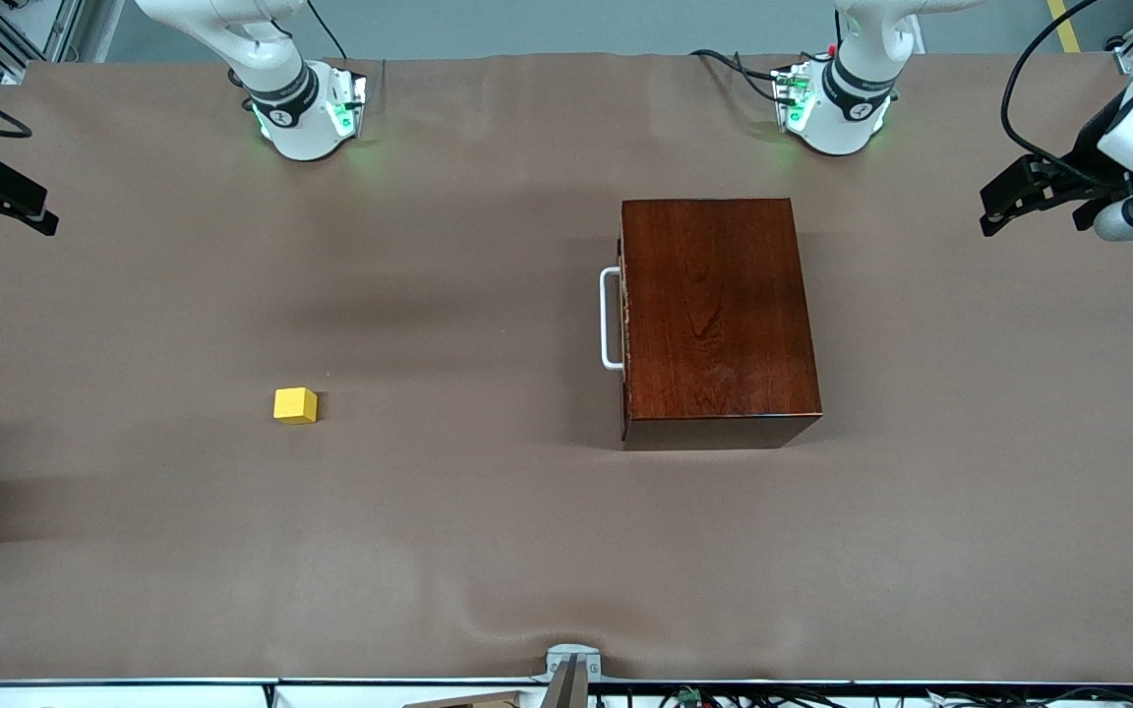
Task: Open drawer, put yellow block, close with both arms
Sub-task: 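Move the left gripper to the white drawer handle of the wooden box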
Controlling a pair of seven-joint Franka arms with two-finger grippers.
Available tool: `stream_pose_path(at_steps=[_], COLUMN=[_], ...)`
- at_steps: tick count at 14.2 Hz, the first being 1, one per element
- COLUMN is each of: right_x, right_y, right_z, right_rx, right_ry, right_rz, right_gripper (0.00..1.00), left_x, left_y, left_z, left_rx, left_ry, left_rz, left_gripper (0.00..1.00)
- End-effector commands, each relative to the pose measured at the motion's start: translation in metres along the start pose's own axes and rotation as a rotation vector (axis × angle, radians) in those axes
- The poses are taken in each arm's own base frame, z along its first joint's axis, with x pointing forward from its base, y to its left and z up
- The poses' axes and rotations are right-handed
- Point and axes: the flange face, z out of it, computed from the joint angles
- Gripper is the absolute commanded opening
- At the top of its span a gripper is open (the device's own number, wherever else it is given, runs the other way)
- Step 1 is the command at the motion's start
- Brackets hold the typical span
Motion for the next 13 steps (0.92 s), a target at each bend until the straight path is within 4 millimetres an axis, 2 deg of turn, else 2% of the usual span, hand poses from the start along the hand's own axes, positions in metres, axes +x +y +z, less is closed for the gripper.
stream_pose_path(at_steps=[1,7,9,11,13], right_x=[0.000,0.000,0.000,0.000,0.000], right_y=[0.004,0.004,0.004,0.004,0.004], right_z=[-0.002,-0.002,-0.002,-0.002,-0.002], right_rx=[-0.005,-0.005,-0.005,-0.005,-0.005], right_ry=[-0.003,-0.003,-0.003,-0.003,-0.003], right_rz=[-0.003,-0.003,-0.003,-0.003,-0.003], right_gripper=[1.00,1.00,1.00,1.00,1.00], left_x=[-0.001,-0.001,-0.001,0.000,0.003], left_y=[-0.002,-0.002,0.004,0.026,0.065], left_z=[-0.007,-0.007,-0.010,-0.011,-0.008], left_rx=[0.006,0.004,0.002,0.000,-0.009], left_ry=[-0.008,-0.009,-0.003,0.001,0.001], left_rz=[-0.006,-0.006,0.006,0.044,0.110], left_gripper=[1.00,1.00,1.00,1.00,1.00])
